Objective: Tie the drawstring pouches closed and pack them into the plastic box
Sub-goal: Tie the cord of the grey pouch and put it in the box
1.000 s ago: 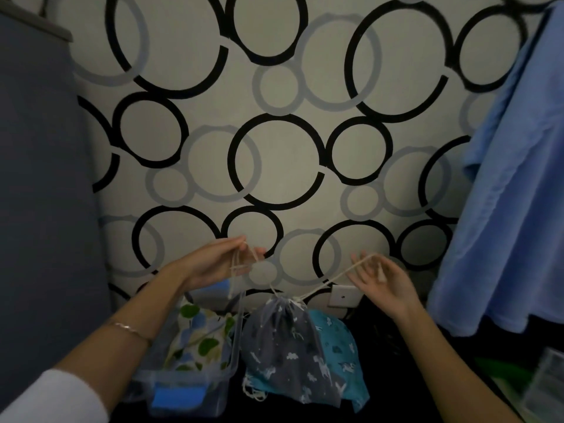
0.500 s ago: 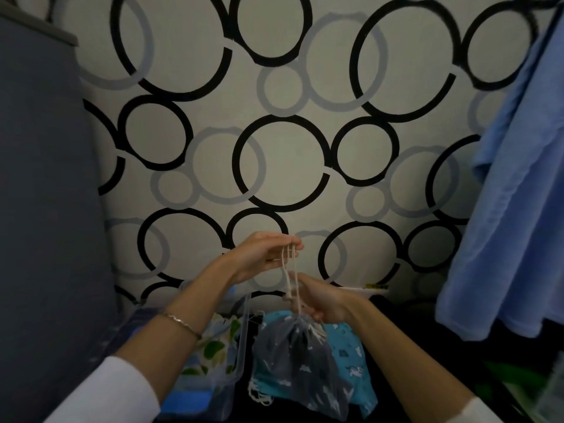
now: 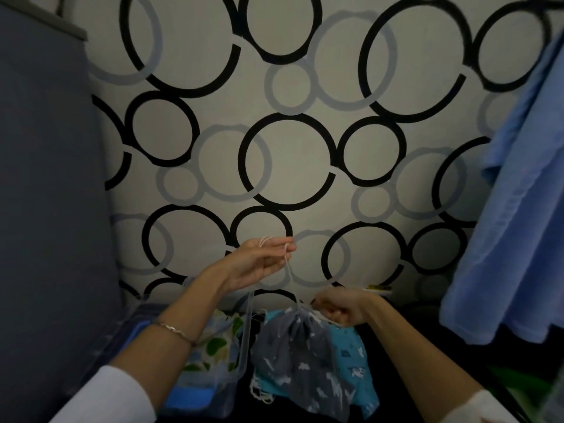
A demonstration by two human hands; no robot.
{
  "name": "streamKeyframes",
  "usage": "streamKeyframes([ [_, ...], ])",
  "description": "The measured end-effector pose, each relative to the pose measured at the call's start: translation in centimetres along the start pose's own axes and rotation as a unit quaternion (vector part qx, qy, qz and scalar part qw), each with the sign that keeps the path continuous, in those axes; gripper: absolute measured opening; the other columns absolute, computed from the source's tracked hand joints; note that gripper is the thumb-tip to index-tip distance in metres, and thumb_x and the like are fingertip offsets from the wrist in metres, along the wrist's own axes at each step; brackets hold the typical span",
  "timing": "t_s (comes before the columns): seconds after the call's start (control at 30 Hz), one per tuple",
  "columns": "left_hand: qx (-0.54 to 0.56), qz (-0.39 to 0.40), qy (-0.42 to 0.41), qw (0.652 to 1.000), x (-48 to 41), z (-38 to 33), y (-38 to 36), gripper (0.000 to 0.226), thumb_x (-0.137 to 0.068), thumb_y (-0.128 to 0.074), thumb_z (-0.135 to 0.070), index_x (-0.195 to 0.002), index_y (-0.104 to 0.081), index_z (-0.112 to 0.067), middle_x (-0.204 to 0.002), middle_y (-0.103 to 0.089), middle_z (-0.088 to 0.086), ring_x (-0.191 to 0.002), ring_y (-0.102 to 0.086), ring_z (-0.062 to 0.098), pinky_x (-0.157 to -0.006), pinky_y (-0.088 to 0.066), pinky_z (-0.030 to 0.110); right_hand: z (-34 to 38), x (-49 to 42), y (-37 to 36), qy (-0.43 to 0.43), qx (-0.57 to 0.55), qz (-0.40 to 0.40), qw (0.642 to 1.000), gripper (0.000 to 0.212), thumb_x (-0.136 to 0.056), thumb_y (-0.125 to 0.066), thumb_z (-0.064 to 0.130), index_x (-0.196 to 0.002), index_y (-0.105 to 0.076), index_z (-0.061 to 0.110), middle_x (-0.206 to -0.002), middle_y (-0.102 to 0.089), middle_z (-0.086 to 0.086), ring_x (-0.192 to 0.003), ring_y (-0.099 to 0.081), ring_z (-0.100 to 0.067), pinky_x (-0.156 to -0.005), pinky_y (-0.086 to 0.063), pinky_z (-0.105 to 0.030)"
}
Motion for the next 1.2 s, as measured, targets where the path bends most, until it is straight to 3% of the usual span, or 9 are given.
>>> streamKeyframes([
  [0.1, -0.034, -0.001, 0.009, 0.999, 0.2, 0.3, -0.3, 0.036, -0.083, -0.067, 0.001, -0.117, -0.067, -0.012, -0.116, -0.071, 0.007, -0.094, -0.070, 0.011, -0.078, -0.056, 0.019, 0.8, 0.5, 0.8, -0.013, 0.187, -0.076, 0.979, 0.028, -0.093, -0.050, 0.021, -0.065, -0.047, 0.018, -0.050, -0.042, 0.003, -0.039, -0.025, -0.009, -0.043, -0.021, -0.023],
  [0.23, 0.007, -0.014, 0.012, 1.000, 0.2, 0.7, -0.4, 0.036, -0.081, -0.066, 0.007, -0.110, -0.056, -0.013, -0.106, -0.074, 0.010, -0.086, -0.072, 0.013, -0.073, -0.058, 0.022, 3.8, 1.9, -0.7, 0.067, 0.109, -0.027, 0.991, 0.013, -0.092, -0.052, 0.015, -0.098, -0.063, 0.013, -0.056, -0.058, 0.002, -0.039, -0.034, -0.006, -0.036, -0.023, -0.019],
  [0.33, 0.001, -0.032, 0.014, 0.999, 0.0, 1.1, 0.0, 0.039, -0.080, -0.068, 0.006, -0.109, -0.050, -0.013, -0.108, -0.074, 0.011, -0.086, -0.072, 0.013, -0.070, -0.057, 0.022, 6.2, 3.2, -0.1, 0.139, 0.196, -0.121, 0.963, 0.015, -0.092, -0.044, 0.012, -0.088, -0.058, 0.008, -0.065, -0.059, -0.003, -0.045, -0.040, -0.008, -0.044, -0.030, -0.024],
  [0.57, -0.148, -0.134, -0.057, 0.978, -0.8, 0.2, 0.3, 0.048, -0.083, -0.070, -0.002, -0.127, -0.052, -0.013, -0.099, -0.076, 0.007, -0.089, -0.073, 0.011, -0.069, -0.056, 0.018, 8.6, 5.0, -4.2, 0.237, 0.026, 0.028, 0.971, 0.024, -0.083, -0.053, 0.020, -0.089, -0.072, 0.006, -0.064, -0.057, 0.005, -0.057, -0.042, -0.006, -0.052, -0.028, -0.022],
  [0.67, -0.201, -0.200, -0.042, 0.958, -1.4, 1.1, 0.2, 0.041, -0.091, -0.064, -0.007, -0.129, -0.049, -0.001, -0.098, -0.072, 0.017, -0.085, -0.071, 0.022, -0.071, -0.057, 0.028, 8.6, 5.3, -4.0, 0.258, 0.048, -0.007, 0.965, 0.028, -0.094, -0.057, 0.032, -0.085, -0.075, 0.012, -0.061, -0.055, 0.006, -0.058, -0.045, -0.005, -0.054, -0.032, -0.020],
  [0.8, -0.357, -0.134, -0.031, 0.924, -1.1, 3.4, -1.9, 0.051, -0.105, -0.029, -0.036, -0.090, -0.060, 0.002, -0.067, -0.063, 0.010, -0.062, -0.061, 0.020, -0.073, -0.053, 0.037, 8.2, 5.1, -3.2, 0.278, -0.027, -0.039, 0.959, 0.030, -0.098, -0.053, 0.029, -0.081, -0.068, 0.009, -0.061, -0.053, 0.000, -0.056, -0.042, -0.009, -0.049, -0.030, -0.019],
  [0.9, -0.419, -0.137, -0.046, 0.897, -1.1, 4.6, -1.7, 0.062, -0.104, -0.026, -0.044, -0.107, -0.053, 0.012, -0.092, -0.063, 0.029, -0.082, -0.060, 0.033, -0.089, -0.050, 0.046, 7.4, 4.9, -2.5, 0.270, -0.067, -0.067, 0.958, 0.030, -0.096, -0.055, 0.032, -0.076, -0.065, 0.012, -0.062, -0.051, -0.002, -0.056, -0.042, -0.009, -0.049, -0.027, -0.021],
  [1.07, -0.435, -0.213, -0.025, 0.874, -1.4, 5.0, 0.3, 0.063, -0.095, -0.048, -0.052, -0.134, -0.032, -0.006, -0.120, -0.056, 0.008, -0.109, -0.057, 0.021, -0.088, -0.045, 0.030, 6.4, 4.4, -1.7, 0.257, -0.133, -0.091, 0.953, 0.025, -0.096, -0.055, 0.025, -0.077, -0.065, 0.012, -0.063, -0.051, 0.001, -0.051, -0.040, -0.008, -0.043, -0.023, -0.019],
  [1.2, -0.445, -0.237, -0.032, 0.863, -0.9, 4.5, 1.3, 0.067, -0.083, -0.063, -0.058, -0.127, -0.034, -0.016, -0.108, -0.056, 0.001, -0.093, -0.055, 0.015, -0.070, -0.040, 0.022, 5.5, 4.3, -1.0, 0.238, -0.195, -0.113, 0.945, 0.021, -0.097, -0.051, 0.019, -0.085, -0.063, 0.007, -0.060, -0.048, -0.001, -0.048, -0.040, -0.009, -0.038, -0.025, -0.018],
])
Point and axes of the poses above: each hand's wrist, its own x-axis away from the middle knuckle, its own y-axis out of the back of the hand, z = x × y, the point moved 9 cm from there along -x, towards the middle knuckle
